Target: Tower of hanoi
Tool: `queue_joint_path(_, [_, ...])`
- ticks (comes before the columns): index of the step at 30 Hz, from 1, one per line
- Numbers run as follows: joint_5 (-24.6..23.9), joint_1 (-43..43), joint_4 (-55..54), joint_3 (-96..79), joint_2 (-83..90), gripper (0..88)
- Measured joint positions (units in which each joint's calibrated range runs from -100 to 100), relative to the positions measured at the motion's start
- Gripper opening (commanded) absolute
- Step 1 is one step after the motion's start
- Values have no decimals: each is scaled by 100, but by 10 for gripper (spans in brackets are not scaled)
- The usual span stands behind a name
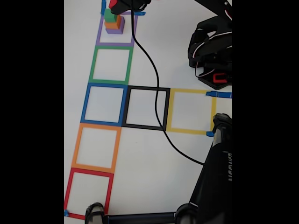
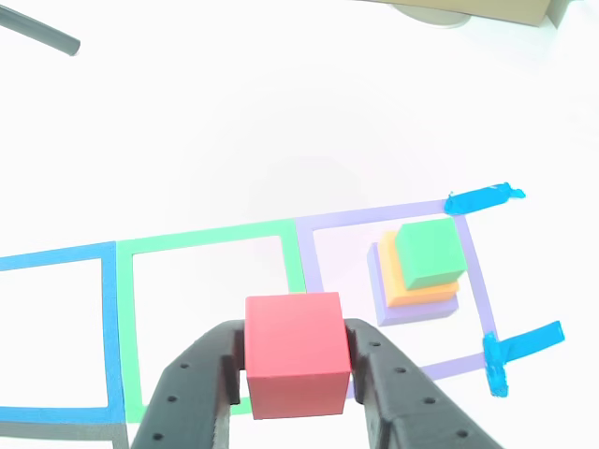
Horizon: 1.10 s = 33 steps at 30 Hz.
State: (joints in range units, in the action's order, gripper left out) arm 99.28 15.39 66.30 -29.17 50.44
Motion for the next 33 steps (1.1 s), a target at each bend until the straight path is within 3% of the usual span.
queue_joint_path(7, [0, -129, -3571, -3400, 110, 18])
queue_joint_path(13, [0, -421, -6038, -5091, -338, 18])
queue_joint_path(24, [0, -936, -9996, -5622, -3225, 21])
queue_joint_path(33, [0, -1006, -11923, -5401, -5352, 21])
